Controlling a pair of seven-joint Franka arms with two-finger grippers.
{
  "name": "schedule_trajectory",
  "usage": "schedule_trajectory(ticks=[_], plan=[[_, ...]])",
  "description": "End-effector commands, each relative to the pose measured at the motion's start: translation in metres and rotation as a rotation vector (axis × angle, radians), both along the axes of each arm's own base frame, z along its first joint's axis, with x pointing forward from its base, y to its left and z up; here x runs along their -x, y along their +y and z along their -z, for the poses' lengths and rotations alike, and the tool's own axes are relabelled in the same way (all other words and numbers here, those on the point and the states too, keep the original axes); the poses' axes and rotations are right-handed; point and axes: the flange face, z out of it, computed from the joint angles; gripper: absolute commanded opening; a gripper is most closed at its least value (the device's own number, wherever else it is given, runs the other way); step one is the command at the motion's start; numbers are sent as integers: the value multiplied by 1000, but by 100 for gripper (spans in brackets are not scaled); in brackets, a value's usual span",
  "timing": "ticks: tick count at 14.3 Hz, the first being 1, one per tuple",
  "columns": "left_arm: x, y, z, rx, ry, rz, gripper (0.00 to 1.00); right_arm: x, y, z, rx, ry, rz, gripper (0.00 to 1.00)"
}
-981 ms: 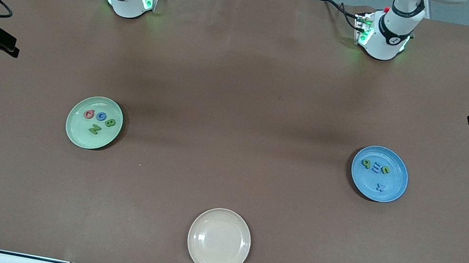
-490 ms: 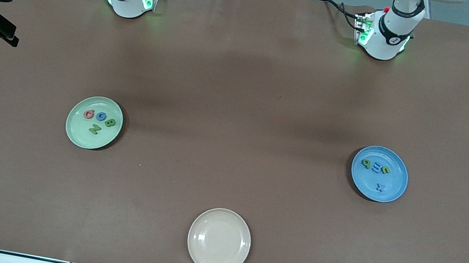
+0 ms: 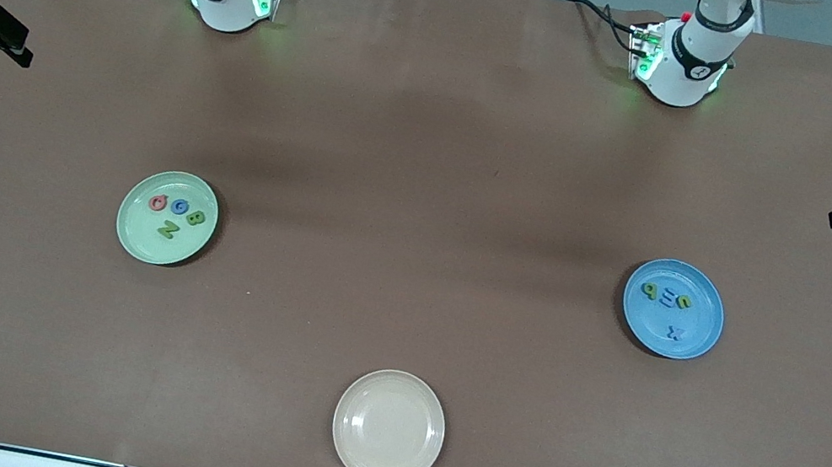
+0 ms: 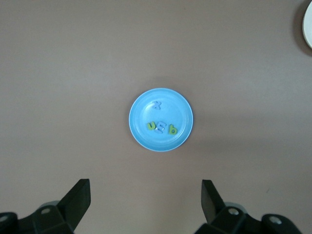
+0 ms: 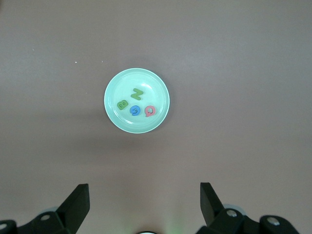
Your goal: Sort upper and lower case letters into plates
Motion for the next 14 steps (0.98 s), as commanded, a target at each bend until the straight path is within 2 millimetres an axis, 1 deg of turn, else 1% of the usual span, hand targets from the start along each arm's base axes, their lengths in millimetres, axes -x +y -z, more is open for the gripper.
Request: schedule_trajectory(ticks=[1,3,6,10,12,14], plan=[[-11,-4,-2,21,1,18,100,13,-2,-5,-4,-14,-10,100],[-11,-13,-1,21,5,35,100,14,-2,-6,-4,-18,-10,100],[-9,-11,-2,19,8,30,100,14,-4,-8,-4,-21,-7,100],[-6,-5,-6,19,4,17,100,14,-3,-20,-3,-34,-9,100],[-6,2,-7,19,2,8,100,14,-4,-24,-2,-44,-19,100],[-6,1,-8,20,1,-2,100,15,-6,-28,-3,-52,-44,100]])
